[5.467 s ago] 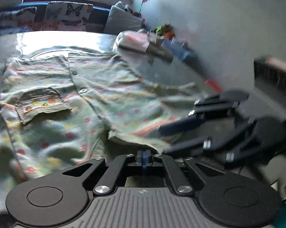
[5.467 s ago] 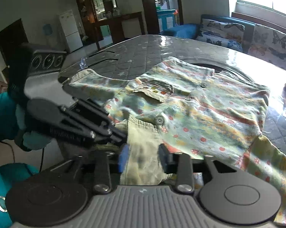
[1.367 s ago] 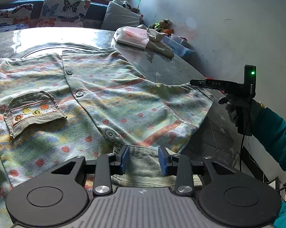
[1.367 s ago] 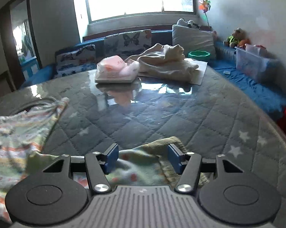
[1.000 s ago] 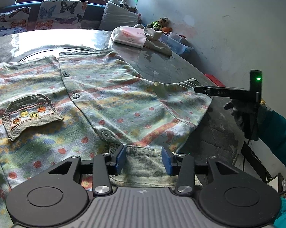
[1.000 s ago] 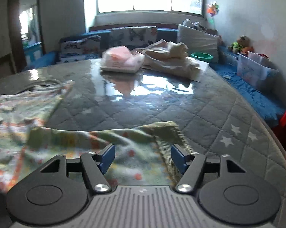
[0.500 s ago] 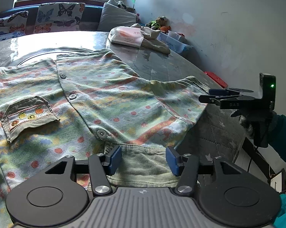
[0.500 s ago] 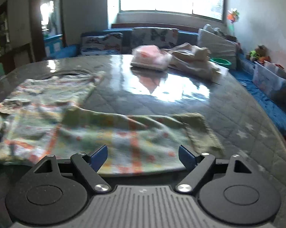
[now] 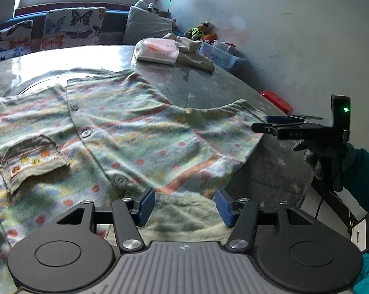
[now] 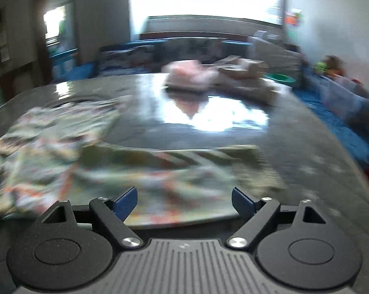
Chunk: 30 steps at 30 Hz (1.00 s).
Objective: Fold clothes
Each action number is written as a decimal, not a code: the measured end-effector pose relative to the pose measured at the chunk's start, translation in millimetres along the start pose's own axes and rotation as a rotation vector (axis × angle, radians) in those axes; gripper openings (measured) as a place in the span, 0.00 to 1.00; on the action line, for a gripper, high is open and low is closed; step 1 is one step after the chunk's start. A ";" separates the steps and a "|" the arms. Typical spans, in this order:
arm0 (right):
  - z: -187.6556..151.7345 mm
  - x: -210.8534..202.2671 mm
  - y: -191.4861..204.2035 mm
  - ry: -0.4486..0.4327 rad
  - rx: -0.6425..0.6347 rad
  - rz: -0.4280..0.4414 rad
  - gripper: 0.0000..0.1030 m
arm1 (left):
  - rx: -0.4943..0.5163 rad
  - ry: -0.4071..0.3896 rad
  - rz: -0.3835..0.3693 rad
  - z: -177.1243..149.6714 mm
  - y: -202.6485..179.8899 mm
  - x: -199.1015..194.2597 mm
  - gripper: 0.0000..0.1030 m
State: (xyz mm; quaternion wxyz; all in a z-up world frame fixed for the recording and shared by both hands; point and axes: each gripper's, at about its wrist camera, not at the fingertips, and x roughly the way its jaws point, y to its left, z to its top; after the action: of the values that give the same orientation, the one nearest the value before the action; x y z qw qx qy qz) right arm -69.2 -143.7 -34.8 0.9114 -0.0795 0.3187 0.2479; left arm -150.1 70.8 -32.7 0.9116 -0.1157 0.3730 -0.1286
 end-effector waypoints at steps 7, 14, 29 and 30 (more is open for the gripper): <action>2.6 12.8 -51.1 0.014 0.142 -0.136 0.77 | 0.027 -0.018 -0.002 12.0 -10.9 3.2 0.61; -0.1 17.6 -59.5 0.037 0.181 -0.150 0.62 | 0.048 -0.010 -0.003 20.6 -19.0 11.0 0.62; 8.9 7.3 -53.9 0.007 0.244 -0.045 0.10 | 0.144 0.023 -0.060 33.0 -58.9 47.5 0.66; 10.9 3.8 -52.9 -0.004 0.245 -0.033 0.10 | 0.152 0.026 -0.072 33.0 -62.4 50.4 0.66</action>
State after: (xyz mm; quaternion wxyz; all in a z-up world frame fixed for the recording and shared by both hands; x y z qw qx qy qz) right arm -34.2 -184.6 -29.3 0.9188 0.0279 0.3436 0.1923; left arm -101.2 -0.3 -23.4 0.9075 -0.0576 0.3697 -0.1907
